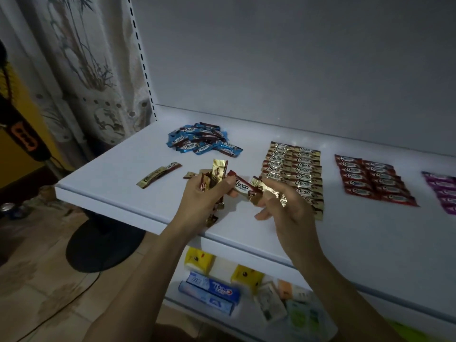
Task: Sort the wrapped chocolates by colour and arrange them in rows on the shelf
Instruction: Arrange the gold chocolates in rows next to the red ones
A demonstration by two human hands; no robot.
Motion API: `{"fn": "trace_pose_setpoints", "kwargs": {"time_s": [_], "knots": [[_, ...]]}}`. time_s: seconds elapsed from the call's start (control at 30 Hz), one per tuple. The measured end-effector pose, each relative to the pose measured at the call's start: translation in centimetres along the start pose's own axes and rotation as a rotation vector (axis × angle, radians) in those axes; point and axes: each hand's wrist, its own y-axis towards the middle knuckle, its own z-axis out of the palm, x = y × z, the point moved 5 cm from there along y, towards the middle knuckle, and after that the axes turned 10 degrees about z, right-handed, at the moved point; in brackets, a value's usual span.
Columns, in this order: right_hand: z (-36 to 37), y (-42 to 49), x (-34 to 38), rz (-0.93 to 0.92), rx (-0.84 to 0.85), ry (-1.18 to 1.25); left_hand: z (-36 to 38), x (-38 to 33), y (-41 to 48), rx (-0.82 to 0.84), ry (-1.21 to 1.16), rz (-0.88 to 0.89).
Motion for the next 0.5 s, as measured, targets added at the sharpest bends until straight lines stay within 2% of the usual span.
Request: {"fn": "trace_pose_setpoints", "kwargs": {"time_s": [0.17,0.27,0.33,0.43,0.5], "knots": [[-0.6,-0.2,0.2,-0.032,-0.096,0.039,0.2,0.1,-0.2,0.053,0.044,0.021],[-1.5,-0.3,0.1,-0.060,-0.126,-0.036,0.1,0.5,0.1,0.027,0.075,0.004],[-2.1,-0.2,-0.3,-0.055,-0.133,-0.135,0.4,0.6,0.4,0.053,0.224,0.069],[-3.3,0.1,-0.9,-0.024,-0.176,-0.308,2.0,0.2,0.8,0.184,0.537,0.196],[-4.0,0.0,-1.2,-0.012,-0.226,-0.425,2.7,0.3,1.1,0.229,0.579,0.195]]}}
